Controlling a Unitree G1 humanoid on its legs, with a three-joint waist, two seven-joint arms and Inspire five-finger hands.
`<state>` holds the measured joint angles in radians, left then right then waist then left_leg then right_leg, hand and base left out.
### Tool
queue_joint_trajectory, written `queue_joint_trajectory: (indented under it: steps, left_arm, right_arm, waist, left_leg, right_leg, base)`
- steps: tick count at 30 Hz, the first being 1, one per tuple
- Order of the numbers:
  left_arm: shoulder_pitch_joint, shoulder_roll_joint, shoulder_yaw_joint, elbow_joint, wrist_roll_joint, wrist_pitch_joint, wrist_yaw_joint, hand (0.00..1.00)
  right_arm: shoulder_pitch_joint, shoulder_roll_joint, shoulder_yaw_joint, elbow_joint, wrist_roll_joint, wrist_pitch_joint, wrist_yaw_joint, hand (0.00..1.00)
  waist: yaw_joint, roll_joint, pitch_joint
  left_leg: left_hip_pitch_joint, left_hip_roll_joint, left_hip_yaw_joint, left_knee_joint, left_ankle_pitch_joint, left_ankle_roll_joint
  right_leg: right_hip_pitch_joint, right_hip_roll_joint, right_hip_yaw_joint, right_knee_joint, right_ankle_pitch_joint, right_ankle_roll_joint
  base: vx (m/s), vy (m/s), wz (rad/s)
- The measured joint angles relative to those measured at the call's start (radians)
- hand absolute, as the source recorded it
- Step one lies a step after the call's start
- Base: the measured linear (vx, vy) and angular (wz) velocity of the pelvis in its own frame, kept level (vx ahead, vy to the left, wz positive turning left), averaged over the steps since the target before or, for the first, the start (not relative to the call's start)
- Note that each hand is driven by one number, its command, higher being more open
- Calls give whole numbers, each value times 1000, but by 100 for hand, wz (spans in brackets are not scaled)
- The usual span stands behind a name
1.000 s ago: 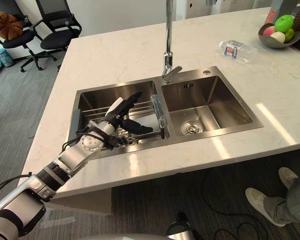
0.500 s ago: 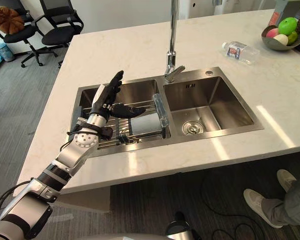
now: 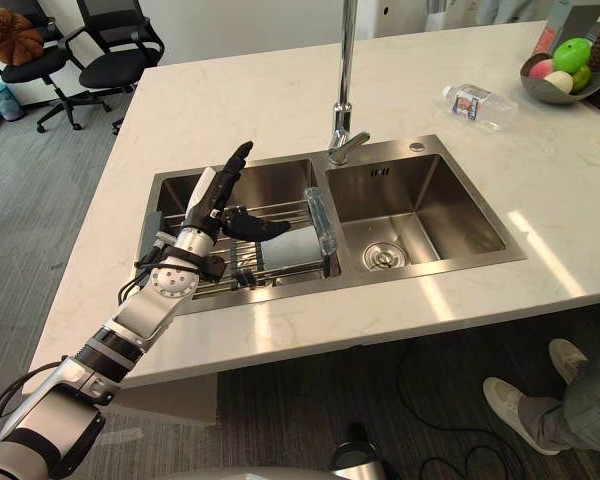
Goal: Walk over to the sink, pick up the cup, carry it to the dishwasher, place the cup inside the dishwasher, then close the dishwasher door
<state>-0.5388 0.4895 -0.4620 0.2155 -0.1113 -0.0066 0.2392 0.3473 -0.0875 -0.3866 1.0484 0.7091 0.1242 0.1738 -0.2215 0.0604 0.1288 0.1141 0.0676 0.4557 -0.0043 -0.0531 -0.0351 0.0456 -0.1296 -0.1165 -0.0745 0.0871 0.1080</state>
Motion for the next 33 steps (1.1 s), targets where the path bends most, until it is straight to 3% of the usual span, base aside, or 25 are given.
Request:
queue_joint_trajectory:
  steps: [4,9,19,25,33]
  left_arm:
    - [0,4,-37,0,57,-4,-23,100]
    - [0,14,-117,-1,115,-55,-53,100]
    - [19,27,-161,-4,152,-53,-65,100]
    - [42,30,-171,-4,47,-13,-26,100]
    - [72,-1,-125,4,-9,-11,-4,100]
  right_arm:
    - [0,0,0,3,7,3,1,100]
    - [0,0,0,3,8,2,2,100]
    - [0,-2,2,4,8,-1,3,100]
    - [0,-2,9,4,13,-5,-2,100]
    - [0,-2,8,4,13,-4,-2,100]
  waist:
    - [0,0,0]
    - [-7,0,0]
    - [-14,0,0]
    - [-14,0,0]
    - [-13,0,0]
  left_leg:
    - [0,0,1,0,0,0]
    - [-1,0,4,0,0,0]
    - [-2,0,8,1,-1,-1]
    - [-3,0,8,3,-1,-1]
    - [-2,1,7,4,-1,-1]
  right_leg:
    - [-1,0,1,0,0,0]
    - [-3,1,4,0,0,0]
    - [-7,5,9,0,1,-1]
    - [-7,5,8,1,1,-1]
    - [-7,4,8,3,1,-1]
  base:
    - [0,0,0]
    - [0,0,0]
    - [0,0,-1]
    - [0,0,0]
    - [0,0,0]
